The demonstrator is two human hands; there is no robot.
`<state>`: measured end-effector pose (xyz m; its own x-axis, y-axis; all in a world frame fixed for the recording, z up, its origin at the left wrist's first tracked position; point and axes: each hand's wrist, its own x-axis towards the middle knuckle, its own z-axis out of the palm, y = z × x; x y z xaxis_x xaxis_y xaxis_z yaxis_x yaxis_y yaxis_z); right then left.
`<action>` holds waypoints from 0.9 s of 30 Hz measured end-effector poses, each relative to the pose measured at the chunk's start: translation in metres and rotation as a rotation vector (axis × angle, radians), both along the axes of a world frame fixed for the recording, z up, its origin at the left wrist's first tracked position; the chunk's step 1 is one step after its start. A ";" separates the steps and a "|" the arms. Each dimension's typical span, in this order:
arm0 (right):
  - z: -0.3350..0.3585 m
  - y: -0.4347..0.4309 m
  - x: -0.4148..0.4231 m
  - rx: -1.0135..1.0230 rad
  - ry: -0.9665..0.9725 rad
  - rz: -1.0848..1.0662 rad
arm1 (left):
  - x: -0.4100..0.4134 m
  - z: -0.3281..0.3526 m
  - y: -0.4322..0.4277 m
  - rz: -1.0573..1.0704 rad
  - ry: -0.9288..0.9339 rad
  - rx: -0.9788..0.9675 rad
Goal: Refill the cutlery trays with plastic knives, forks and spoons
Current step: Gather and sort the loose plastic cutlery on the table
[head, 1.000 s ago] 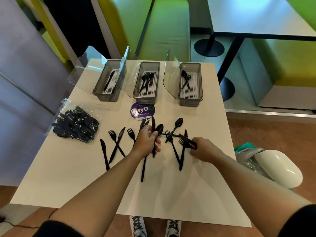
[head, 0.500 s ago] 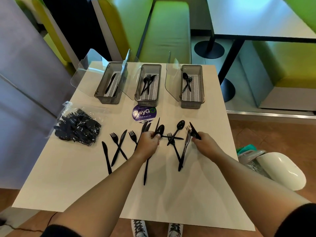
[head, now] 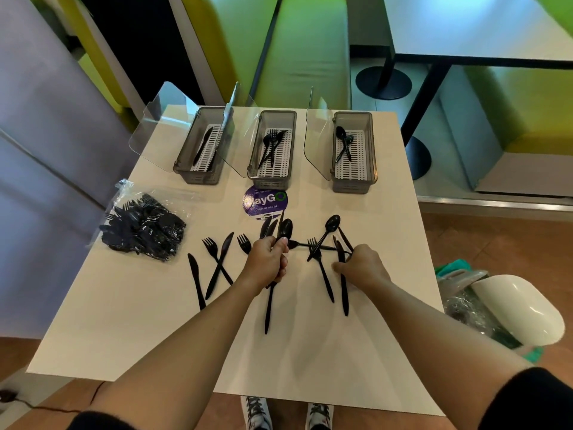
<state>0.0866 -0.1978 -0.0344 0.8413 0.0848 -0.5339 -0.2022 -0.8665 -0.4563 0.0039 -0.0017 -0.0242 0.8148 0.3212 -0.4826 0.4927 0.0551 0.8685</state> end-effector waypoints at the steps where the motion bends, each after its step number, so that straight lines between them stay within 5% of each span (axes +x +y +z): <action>1: 0.001 0.002 -0.001 -0.012 -0.009 0.007 | 0.000 0.000 0.001 0.001 -0.001 0.003; 15: 0.002 -0.012 0.000 -0.161 -0.189 0.121 | -0.003 0.003 -0.001 -0.010 -0.013 -0.019; 24: 0.035 0.028 0.005 0.575 0.031 -0.175 | 0.003 0.009 -0.019 0.029 0.017 -0.205; 27: 0.037 0.049 0.001 0.581 0.061 -0.098 | 0.007 0.013 -0.024 0.048 0.028 -0.237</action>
